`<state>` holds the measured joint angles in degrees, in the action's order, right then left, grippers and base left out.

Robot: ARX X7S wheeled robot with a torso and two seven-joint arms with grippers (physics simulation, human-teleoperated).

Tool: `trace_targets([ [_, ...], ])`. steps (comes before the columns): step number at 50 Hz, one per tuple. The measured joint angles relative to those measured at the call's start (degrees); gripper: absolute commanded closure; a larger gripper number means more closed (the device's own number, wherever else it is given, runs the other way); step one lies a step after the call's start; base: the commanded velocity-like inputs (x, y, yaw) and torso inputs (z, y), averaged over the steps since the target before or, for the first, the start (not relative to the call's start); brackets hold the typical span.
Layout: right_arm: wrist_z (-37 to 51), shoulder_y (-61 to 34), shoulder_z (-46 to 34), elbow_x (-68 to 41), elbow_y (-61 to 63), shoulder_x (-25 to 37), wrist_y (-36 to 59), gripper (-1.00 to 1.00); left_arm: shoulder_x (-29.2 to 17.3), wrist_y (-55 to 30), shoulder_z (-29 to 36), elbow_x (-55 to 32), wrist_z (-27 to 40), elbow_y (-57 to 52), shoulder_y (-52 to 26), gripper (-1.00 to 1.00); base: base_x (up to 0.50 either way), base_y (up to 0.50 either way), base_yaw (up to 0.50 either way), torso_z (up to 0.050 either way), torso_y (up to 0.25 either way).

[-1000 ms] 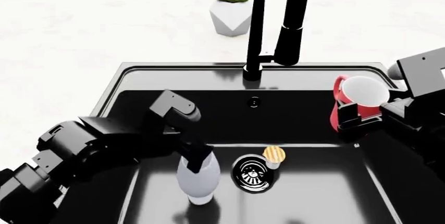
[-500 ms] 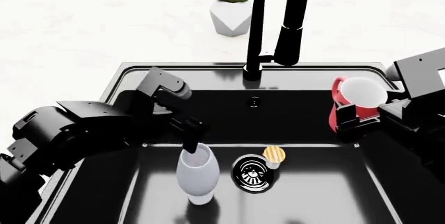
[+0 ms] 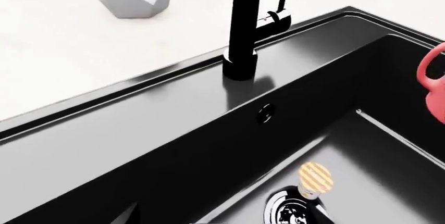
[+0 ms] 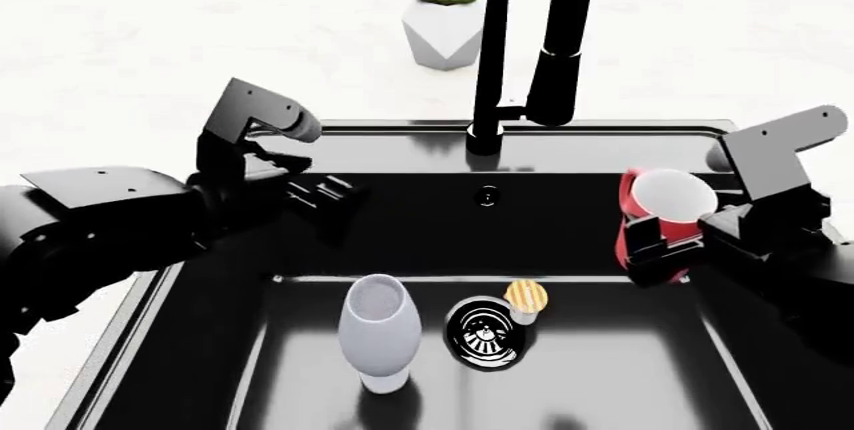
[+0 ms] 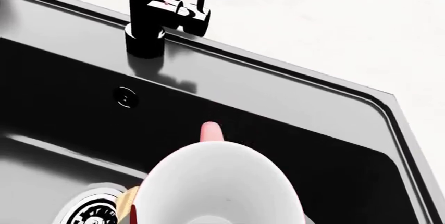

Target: Pick the mug and wine glass and place them in the sink. Then turn on the water.

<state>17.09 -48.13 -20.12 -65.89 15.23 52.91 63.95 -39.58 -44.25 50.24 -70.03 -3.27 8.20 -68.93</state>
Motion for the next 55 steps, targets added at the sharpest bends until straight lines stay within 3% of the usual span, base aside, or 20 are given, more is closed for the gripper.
trace_targets([
  [55, -6.9, 3.7, -10.5, 11.2, -14.7, -7.7, -7.9, 1.00, -2.5, 1.6, -2.5, -0.1, 3.0, -1.3, -0.3, -1.00, 0.00, 0.00, 0.00, 0.000, 0.000],
])
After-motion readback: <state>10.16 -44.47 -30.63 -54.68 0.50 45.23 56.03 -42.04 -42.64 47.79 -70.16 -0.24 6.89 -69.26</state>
